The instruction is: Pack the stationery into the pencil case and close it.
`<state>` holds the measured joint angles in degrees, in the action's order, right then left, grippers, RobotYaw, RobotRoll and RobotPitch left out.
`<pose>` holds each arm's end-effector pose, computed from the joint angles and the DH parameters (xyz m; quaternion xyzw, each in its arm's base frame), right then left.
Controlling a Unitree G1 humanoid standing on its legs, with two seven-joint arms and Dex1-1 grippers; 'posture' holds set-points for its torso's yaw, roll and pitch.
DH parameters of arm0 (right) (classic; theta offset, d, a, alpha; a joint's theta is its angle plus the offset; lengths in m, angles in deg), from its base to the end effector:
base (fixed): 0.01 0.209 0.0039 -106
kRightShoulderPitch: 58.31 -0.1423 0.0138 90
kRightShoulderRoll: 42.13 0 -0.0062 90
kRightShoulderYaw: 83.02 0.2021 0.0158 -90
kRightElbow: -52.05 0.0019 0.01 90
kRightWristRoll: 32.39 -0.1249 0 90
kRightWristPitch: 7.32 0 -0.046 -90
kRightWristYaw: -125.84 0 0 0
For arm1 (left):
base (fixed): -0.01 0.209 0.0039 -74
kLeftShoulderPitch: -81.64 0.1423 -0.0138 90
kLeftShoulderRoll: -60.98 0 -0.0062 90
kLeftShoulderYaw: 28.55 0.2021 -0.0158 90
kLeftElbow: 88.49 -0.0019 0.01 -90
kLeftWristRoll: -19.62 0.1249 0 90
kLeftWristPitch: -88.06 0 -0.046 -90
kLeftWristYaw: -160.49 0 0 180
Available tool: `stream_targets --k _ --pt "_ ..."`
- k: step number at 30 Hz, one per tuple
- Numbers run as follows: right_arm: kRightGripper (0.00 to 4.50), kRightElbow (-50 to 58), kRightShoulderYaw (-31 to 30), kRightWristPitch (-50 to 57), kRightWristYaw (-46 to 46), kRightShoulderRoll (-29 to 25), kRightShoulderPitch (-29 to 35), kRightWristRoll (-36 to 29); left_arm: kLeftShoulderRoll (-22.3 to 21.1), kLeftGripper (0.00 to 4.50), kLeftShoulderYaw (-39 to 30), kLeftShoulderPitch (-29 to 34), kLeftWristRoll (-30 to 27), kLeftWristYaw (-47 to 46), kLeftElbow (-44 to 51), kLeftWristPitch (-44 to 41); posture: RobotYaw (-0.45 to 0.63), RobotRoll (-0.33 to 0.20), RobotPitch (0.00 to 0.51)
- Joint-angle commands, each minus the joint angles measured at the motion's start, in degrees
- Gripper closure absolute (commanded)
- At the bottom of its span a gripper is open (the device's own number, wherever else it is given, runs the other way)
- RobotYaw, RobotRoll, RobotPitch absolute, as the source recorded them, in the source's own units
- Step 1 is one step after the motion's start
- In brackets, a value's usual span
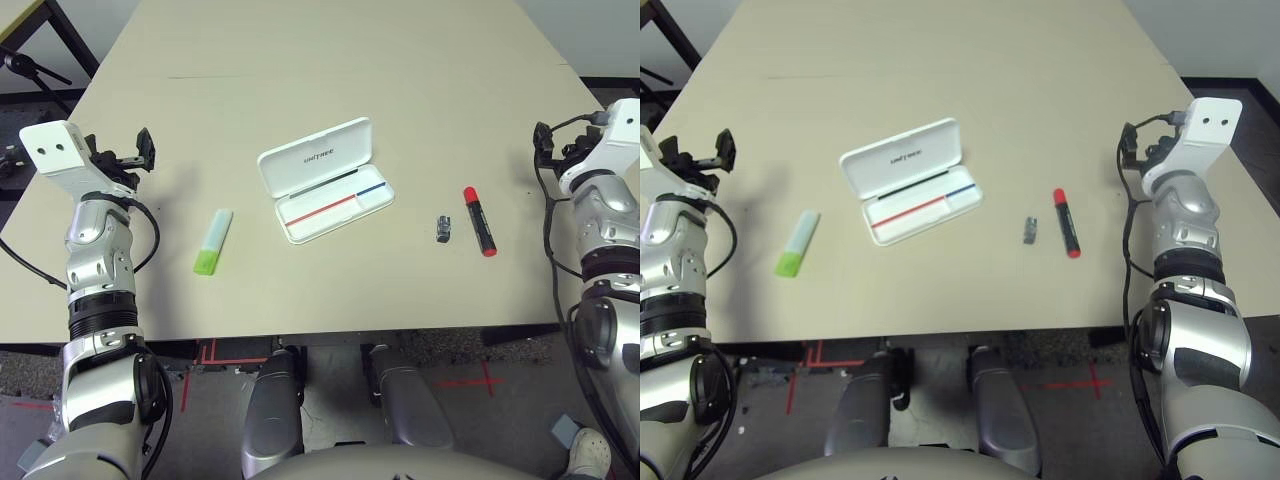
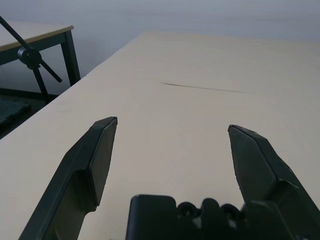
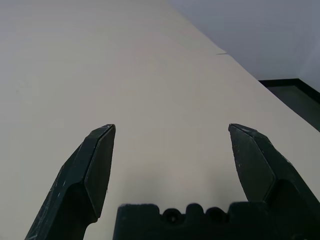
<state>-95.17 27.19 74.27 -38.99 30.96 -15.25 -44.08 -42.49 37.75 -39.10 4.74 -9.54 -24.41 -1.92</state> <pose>0.3137 -0.3187 0.1382 -0.0139 -0.0632 -0.0991 0.9930 0.2735 0.3140 0.1337 0.0246 -0.1234 0.1231 0.9844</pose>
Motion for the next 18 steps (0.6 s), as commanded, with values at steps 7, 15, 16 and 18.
stream_targets --k 7,15,16,18 --pt "0.0 -2.3 -0.3 -0.7 0.0 0.4 -1.3 0.2 0.0 0.02 -0.2 0.1 -0.2 0.4 -0.5 0.3 -0.09 0.0 0.201" --pt "0.0 -1.6 -0.2 -0.8 0.2 0.2 -0.5 0.1 -0.6 0.02 -0.3 0.3 -0.4 1.1 0.6 -0.5 -0.08 0.0 0.209" --pt "0.0 -1.6 -0.2 -0.9 0.2 0.2 -0.5 0.1 -0.6 0.02 -0.3 0.4 -0.4 1.1 0.7 -0.6 -0.08 0.0 0.209" --pt "0.0 -1.7 -0.2 -0.9 0.4 0.1 -0.5 0.1 -0.7 0.02 -0.5 0.8 -0.6 1.1 1.6 -0.9 -0.07 0.0 0.207"
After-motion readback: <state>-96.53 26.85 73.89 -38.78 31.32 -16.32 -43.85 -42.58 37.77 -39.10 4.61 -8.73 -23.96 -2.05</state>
